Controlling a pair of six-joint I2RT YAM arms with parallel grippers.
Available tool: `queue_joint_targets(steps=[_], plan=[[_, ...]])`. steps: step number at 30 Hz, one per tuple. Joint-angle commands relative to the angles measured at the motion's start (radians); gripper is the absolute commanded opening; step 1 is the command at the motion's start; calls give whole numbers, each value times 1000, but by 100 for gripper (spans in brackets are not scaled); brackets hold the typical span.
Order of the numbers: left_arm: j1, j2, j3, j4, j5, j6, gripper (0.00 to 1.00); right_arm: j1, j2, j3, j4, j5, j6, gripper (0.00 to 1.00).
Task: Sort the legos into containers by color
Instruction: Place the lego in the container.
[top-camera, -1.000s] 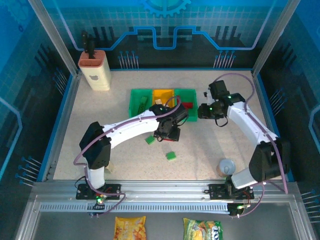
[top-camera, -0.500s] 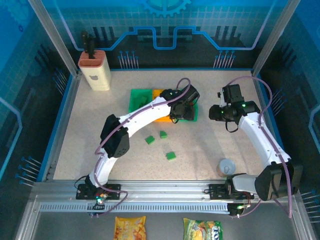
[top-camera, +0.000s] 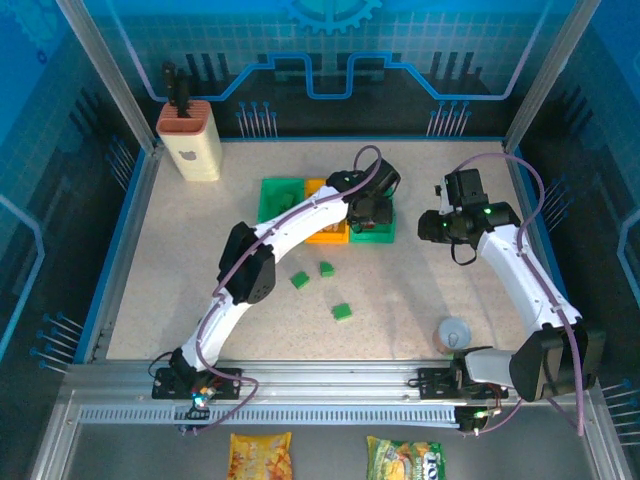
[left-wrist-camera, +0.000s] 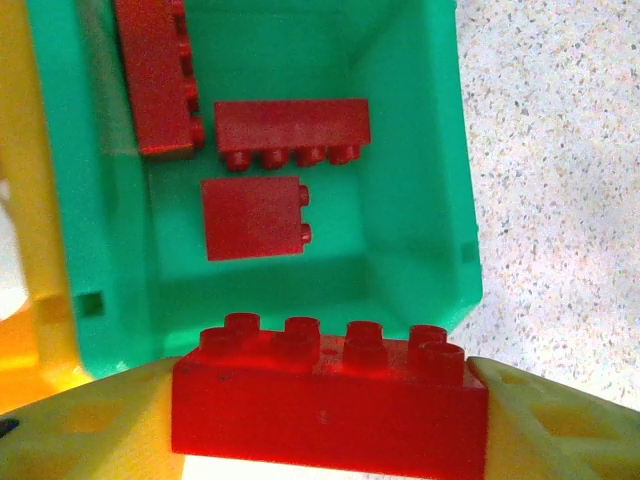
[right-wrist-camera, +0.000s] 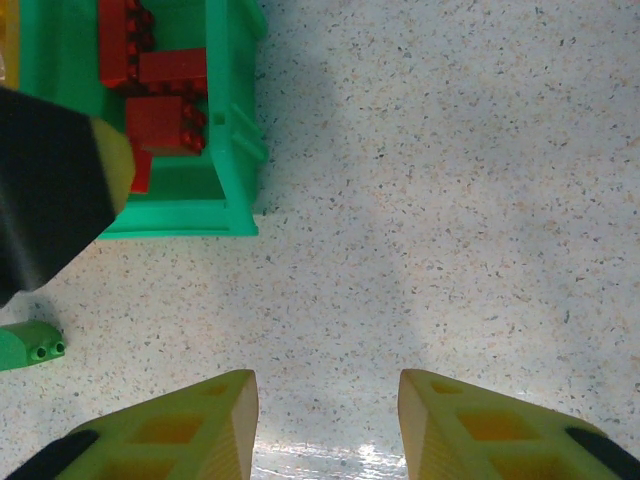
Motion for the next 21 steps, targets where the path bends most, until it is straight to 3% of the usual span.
queue_joint_targets(steps=[1,13,21], plan=[[-1,38,45,7,1,-19,63,-14,-15,3,-32,-15,5,43],[-2,79,52,16,-41,-15,63,-14,-23,2,-41,-16,-8,43],[-3,74,53,11,-52,-15,71,-14,-26,5,-43,-17,-10,43]])
